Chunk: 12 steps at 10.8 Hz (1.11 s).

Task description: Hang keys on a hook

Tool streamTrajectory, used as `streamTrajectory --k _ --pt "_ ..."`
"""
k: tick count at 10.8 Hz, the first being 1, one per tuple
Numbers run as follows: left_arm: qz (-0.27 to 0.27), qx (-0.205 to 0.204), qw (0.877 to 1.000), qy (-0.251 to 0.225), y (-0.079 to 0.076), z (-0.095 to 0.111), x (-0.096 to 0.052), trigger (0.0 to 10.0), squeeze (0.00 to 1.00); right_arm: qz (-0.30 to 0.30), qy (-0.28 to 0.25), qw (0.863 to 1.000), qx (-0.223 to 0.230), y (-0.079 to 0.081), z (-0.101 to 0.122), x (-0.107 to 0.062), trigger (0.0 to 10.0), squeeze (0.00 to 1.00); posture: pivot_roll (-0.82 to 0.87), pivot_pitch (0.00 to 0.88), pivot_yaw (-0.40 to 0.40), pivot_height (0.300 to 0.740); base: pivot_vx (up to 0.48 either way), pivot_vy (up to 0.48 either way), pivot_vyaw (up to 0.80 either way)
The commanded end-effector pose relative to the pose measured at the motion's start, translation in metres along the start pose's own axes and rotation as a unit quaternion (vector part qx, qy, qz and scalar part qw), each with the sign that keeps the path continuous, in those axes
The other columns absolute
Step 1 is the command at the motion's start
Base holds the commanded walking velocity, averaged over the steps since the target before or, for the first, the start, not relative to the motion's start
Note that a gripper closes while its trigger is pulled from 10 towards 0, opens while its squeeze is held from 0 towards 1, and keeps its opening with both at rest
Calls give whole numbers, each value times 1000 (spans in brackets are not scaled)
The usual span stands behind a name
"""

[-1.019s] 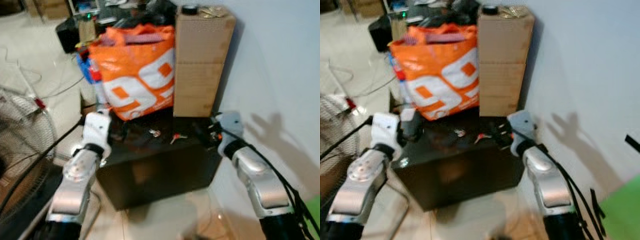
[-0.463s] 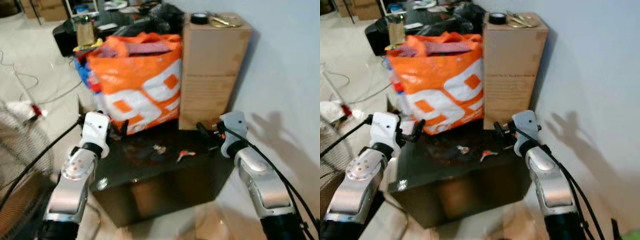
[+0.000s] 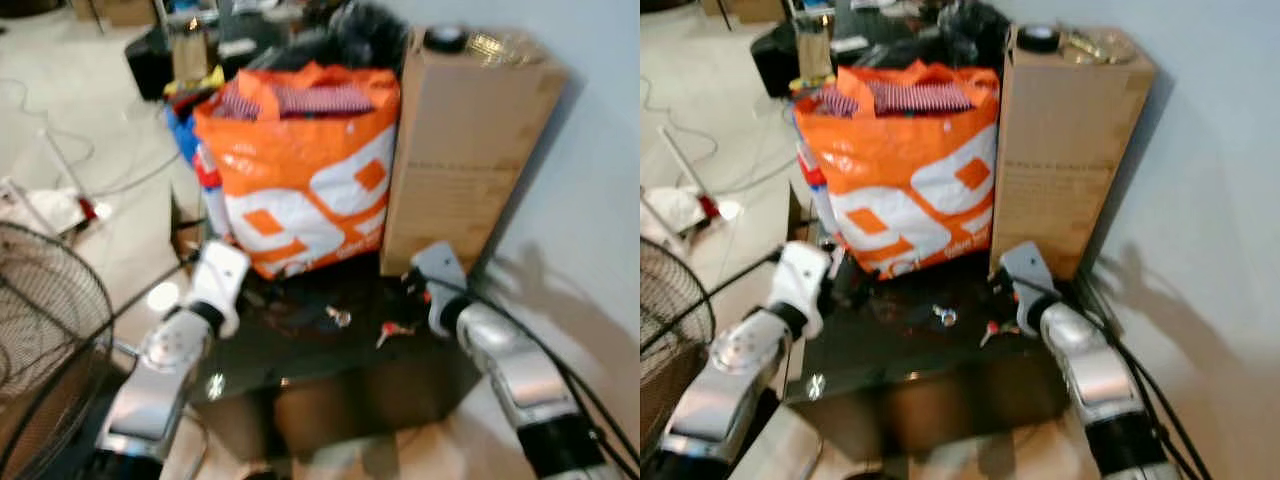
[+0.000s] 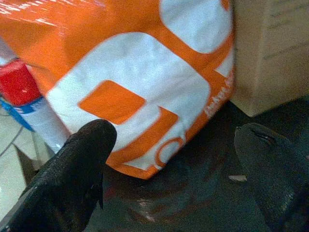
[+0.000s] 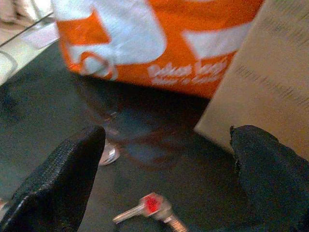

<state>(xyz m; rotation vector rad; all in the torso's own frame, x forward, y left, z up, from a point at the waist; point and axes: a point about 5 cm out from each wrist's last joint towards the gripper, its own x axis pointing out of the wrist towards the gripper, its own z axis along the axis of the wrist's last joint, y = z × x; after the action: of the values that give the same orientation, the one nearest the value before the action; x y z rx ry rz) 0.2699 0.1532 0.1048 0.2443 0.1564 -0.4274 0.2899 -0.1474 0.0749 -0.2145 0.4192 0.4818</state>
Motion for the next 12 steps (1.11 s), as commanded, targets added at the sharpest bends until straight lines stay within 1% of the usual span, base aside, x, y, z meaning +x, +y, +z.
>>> streamTrajectory --k 1,2,3,4,5,6,7,8,10,12 --pt "-22 7 1000 7 -1 0 -2 10000 0 19 -3 1000 -1 5 2 5 10000 0 -37 0 36 740 0 0 0" --pt "-35 17 999 15 1 -3 -5 10000 0 45 6 999 -3 14 -2 13 10000 0 -41 0 37 740 0 0 0" --pt "-30 19 999 16 4 -4 -7 10000 0 47 12 999 -4 17 -5 17 10000 0 -36 0 33 740 0 0 0" --pt "2 20 1000 14 8 -3 -7 10000 0 14 -15 999 29 14 2 19 10000 0 -21 0 20 740 0 0 0" --pt "44 -4 999 -5 12 2 -7 10000 0 -60 -58 991 108 -1 7 12 10000 0 -9 0 10 740 0 0 0" --pt "61 -13 998 -10 12 3 -8 10000 0 -85 -74 985 131 -7 6 4 10000 0 -4 0 6 740 0 0 0" --pt "78 -32 996 -20 13 4 -8 10000 0 -99 -84 983 128 -12 4 -5 10000 0 -8 0 7 740 0 0 0" --pt "82 -35 996 -24 13 5 -8 10000 0 -102 -93 983 119 -12 5 -10 10000 0 -12 0 9 740 364 0 800" --pt "84 -38 995 -25 13 6 -4 10000 0 -107 -94 983 112 -10 6 -13 10000 0 -34 0 24 740 386 0 800" --pt "81 -35 996 -27 13 7 -2 10000 0 -138 -93 981 103 -10 8 -12 10000 0 -41 0 30 740 381 0 0"
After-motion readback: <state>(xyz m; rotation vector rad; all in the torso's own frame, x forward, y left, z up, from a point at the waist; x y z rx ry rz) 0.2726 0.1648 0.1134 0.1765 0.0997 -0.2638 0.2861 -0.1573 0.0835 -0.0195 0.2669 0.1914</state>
